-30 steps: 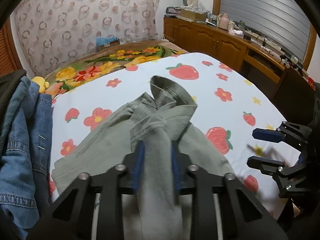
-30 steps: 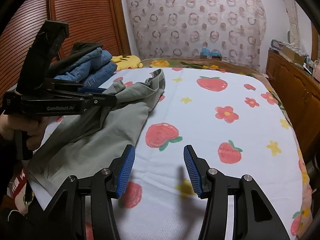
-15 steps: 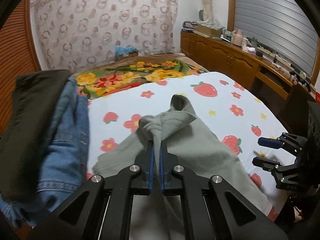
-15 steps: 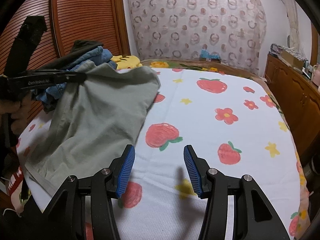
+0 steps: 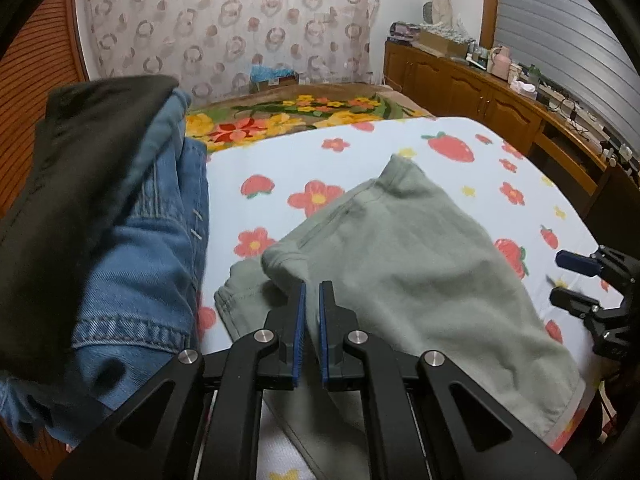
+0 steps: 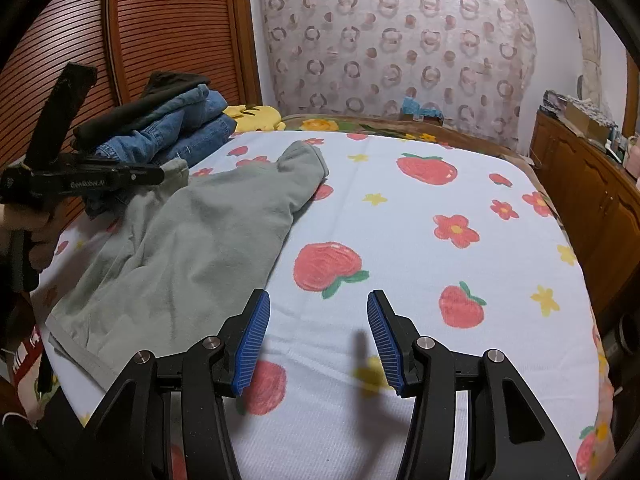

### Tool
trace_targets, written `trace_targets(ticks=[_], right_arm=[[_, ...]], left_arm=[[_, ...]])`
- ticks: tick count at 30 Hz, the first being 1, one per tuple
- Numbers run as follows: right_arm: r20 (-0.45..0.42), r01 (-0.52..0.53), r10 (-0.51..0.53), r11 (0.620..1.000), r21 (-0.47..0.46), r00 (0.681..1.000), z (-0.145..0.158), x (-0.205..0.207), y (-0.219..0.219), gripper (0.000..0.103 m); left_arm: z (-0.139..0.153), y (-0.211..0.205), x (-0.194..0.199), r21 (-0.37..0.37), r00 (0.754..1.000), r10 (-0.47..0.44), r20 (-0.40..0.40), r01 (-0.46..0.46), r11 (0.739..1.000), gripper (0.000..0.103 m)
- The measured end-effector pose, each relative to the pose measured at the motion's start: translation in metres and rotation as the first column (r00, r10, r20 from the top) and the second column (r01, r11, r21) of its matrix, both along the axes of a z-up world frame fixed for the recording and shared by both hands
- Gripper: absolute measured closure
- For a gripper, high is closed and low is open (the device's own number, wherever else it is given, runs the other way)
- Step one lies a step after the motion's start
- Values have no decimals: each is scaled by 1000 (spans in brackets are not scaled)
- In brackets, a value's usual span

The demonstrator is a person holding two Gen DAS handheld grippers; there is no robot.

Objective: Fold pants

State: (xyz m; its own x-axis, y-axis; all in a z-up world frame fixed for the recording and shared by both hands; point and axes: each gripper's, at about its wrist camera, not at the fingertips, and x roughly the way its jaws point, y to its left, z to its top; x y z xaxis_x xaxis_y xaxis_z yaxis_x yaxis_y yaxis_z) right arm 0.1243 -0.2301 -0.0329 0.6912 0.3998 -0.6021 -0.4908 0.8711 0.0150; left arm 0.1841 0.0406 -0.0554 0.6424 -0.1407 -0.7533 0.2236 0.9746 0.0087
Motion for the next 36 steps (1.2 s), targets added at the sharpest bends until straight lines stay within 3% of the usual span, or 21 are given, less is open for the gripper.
trace_targets(ticks=[6,11,20,23,25,27,30,36], right_arm=[[0,-2,2,1000,-2,1000,-1,0,0,50],[0,-3,3,1000,-3,1000,-1,0,0,50],[-2,-1,1,1000,-4,1000,-1,1,0,50],[-4,0,0,1000,-5,1000,-2,1,0,50],[-5,2,-2,1000,-6,1000,-2,1,0,50],[-5,4,-4,1000,-7,1000,-2,2,0,50],[-7,5,-5,1000,-8,1000,-2,1,1,50],[-7,5,-5,1000,-8,1000,-2,2,1,50]], left_arm=[[2,2,-4,28,999,4,32,-5,1000,101],[21,19,-9,37,992,69,105,-73,997,101],[23,28,-18,12,993,70,99,-72,997,101],[24,25,-27,-9,994,56,92,-55,998,92],[24,20,-36,-11,995,35,95,-34,999,79],[25,14,-44,-17,994,14,106,-12,1000,55],[23,6,-57,-39,995,-14,103,18,999,43],[10,-1,-90,-59,995,-9,96,15,998,44]])
